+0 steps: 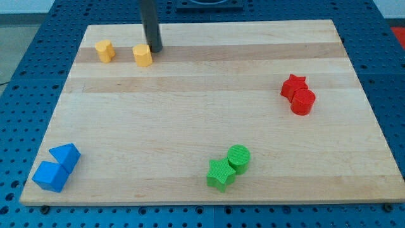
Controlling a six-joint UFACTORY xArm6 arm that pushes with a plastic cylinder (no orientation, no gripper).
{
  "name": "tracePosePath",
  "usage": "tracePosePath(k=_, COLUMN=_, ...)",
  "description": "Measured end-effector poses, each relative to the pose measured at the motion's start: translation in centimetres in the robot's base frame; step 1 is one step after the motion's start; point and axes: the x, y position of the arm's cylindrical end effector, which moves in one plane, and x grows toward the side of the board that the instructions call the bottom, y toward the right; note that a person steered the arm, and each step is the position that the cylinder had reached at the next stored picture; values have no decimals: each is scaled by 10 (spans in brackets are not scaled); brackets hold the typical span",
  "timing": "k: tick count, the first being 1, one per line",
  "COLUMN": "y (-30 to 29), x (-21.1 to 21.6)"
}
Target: Push the yellow heart diagonally to the yellow hexagon
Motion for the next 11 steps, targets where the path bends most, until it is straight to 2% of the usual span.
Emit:
tracePosePath(k=2, y=-65, x=-12)
tracePosePath(k=3, y=-74, x=-12)
tracePosePath(k=4, y=-115, x=-3)
tracePosePath(k=5, y=-112, x=30)
tracePosePath(k=6, y=-79, x=29)
tracePosePath(k=7, y=-84, x=-16)
tracePosePath(k=8, y=-152, x=-37)
tracePosePath(k=9, y=-164, x=-33)
tracePosePath(k=10, y=-159, x=-1)
tracePosePath(k=11, y=-128, x=30)
